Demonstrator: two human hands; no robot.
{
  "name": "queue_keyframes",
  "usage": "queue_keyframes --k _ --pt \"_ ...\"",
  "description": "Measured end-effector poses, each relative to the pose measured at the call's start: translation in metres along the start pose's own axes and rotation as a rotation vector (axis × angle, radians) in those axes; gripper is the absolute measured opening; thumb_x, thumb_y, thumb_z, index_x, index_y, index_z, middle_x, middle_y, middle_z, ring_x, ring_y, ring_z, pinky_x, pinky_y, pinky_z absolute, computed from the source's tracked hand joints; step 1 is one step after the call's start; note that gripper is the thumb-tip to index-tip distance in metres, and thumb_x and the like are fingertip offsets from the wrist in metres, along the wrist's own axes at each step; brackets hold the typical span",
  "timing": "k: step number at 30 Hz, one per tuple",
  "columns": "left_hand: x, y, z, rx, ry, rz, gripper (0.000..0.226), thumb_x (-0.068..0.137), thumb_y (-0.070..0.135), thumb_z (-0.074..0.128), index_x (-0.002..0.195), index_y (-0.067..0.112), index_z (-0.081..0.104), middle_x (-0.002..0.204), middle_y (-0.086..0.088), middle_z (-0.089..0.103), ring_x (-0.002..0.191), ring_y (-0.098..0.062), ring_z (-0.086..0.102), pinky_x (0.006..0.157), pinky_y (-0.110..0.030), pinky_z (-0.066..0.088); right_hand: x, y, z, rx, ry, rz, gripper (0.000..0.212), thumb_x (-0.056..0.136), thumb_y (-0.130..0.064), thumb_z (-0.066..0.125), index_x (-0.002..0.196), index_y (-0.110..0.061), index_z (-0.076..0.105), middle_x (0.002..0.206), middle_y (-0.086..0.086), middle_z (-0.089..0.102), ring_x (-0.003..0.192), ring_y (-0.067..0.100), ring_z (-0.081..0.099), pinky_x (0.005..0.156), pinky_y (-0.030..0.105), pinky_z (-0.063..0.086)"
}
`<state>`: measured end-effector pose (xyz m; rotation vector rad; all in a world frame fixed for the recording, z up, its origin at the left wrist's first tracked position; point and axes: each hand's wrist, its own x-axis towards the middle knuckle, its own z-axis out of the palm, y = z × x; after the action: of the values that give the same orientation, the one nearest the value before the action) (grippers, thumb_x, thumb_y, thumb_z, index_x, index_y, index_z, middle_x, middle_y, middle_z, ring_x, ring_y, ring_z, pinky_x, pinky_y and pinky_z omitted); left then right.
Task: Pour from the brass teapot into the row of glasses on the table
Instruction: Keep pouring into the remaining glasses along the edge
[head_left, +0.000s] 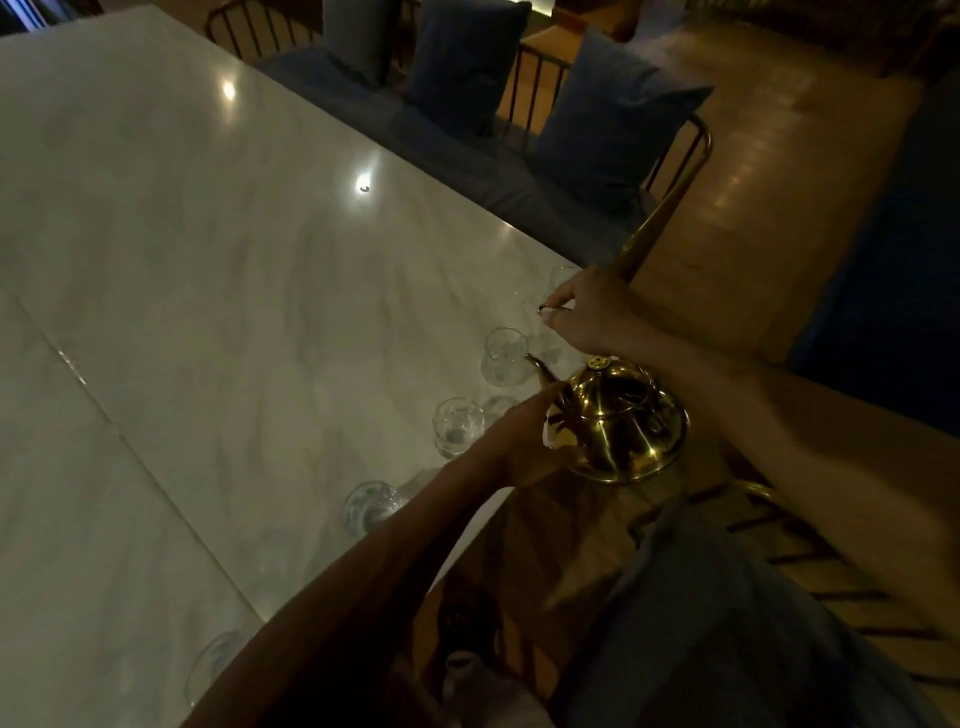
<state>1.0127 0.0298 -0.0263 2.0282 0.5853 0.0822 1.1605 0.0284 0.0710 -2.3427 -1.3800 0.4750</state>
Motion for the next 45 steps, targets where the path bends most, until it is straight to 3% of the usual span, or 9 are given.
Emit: queue_keyframes --k 6,10,12,14,17,25,29,37,45 --pt "0.021 -0.008 -0.004 -0.052 0.005 -0.035 0.081 0.088 0.023 0.076 0.155 0.018 0.03 0.152 -0.006 0.048 0.138 -0.024 0.047 0.108 -0.031 0.043 0.039 0.003 0.008 -0.075 -0.072 0.0 0.027 0.093 -0.019 0.067 0.112 -0.002 0.075 0.115 0.011 0.075 0.105 0.024 0.071 0.09 0.037 0.059" --pt "0.034 -0.021 -0.004 -0.093 0.023 -0.062 0.08 0.087 0.024 0.077 0.154 0.021 0.033 0.15 0.0 0.049 0.138 -0.018 0.046 0.103 -0.023 0.042 0.059 0.0 0.015 -0.122 -0.116 0.013 0.032 0.091 -0.022 0.066 0.112 0.002 0.074 0.116 0.02 0.073 0.108 0.034 0.07 0.093 0.048 0.059" --pt "0.04 -0.027 -0.005 -0.117 0.028 -0.063 0.079 0.087 0.023 0.077 0.153 0.022 0.034 0.149 0.001 0.049 0.137 -0.016 0.046 0.099 -0.016 0.039 0.069 0.0 0.018 -0.136 -0.141 0.025 0.032 0.09 -0.022 0.066 0.112 0.001 0.074 0.114 0.018 0.074 0.097 0.032 0.074 0.086 0.045 0.062" --pt "0.044 -0.031 -0.005 -0.136 0.031 -0.055 0.078 0.087 0.024 0.076 0.153 0.022 0.034 0.149 0.002 0.049 0.137 -0.015 0.046 0.096 -0.012 0.038 0.075 -0.002 0.019 -0.155 -0.16 0.048 0.03 0.091 -0.02 0.066 0.113 -0.001 0.074 0.11 0.016 0.076 0.073 0.025 0.071 0.068 0.032 0.059" --pt "0.049 -0.035 -0.004 -0.148 0.031 -0.025 0.08 0.087 0.026 0.077 0.154 0.023 0.033 0.151 0.002 0.047 0.138 -0.014 0.045 0.097 -0.014 0.039 0.082 -0.004 0.019 -0.183 -0.195 0.059 0.03 0.092 -0.019 0.065 0.115 -0.002 0.073 0.102 0.016 0.077 0.061 0.022 0.062 0.055 0.032 0.051" --pt "0.061 -0.039 -0.004 -0.18 0.031 0.002 0.081 0.086 0.03 0.078 0.153 0.024 0.034 0.151 0.002 0.046 0.138 -0.015 0.045 0.108 -0.031 0.045 0.096 -0.004 0.019 -0.212 -0.243 0.064 0.024 0.092 -0.019 0.064 0.107 -0.003 0.072 0.093 0.015 0.075 0.06 0.021 0.061 0.057 0.034 0.053" --pt "0.065 -0.042 -0.001 -0.191 0.023 -0.012 0.084 0.085 0.033 0.078 0.155 0.026 0.031 0.153 0.002 0.045 0.138 -0.017 0.046 0.107 -0.035 0.047 0.1 -0.004 0.022 -0.223 -0.258 0.06 0.021 0.092 -0.021 0.064 0.105 -0.006 0.07 0.093 0.012 0.074 0.072 0.024 0.07 0.073 0.042 0.062" --pt "0.072 -0.042 0.0 -0.223 0.051 0.007 0.082 0.087 0.024 0.078 0.155 0.023 0.031 0.153 0.002 0.044 0.138 -0.011 0.042 0.092 -0.006 0.038 0.106 -0.007 0.02 -0.25 -0.285 0.049 0.025 0.093 -0.021 0.063 0.11 -0.004 0.069 0.105 0.015 0.075 0.083 0.03 0.074 0.075 0.041 0.062" --pt "0.075 -0.045 0.002 -0.242 0.064 0.021 0.08 0.088 0.025 0.077 0.154 0.025 0.032 0.153 0.002 0.044 0.138 -0.012 0.043 0.094 -0.009 0.039 0.108 -0.014 0.017 -0.275 -0.32 0.058 0.025 0.094 -0.021 0.062 0.113 -0.005 0.065 0.101 0.012 0.073 0.08 0.027 0.072 0.073 0.039 0.061"
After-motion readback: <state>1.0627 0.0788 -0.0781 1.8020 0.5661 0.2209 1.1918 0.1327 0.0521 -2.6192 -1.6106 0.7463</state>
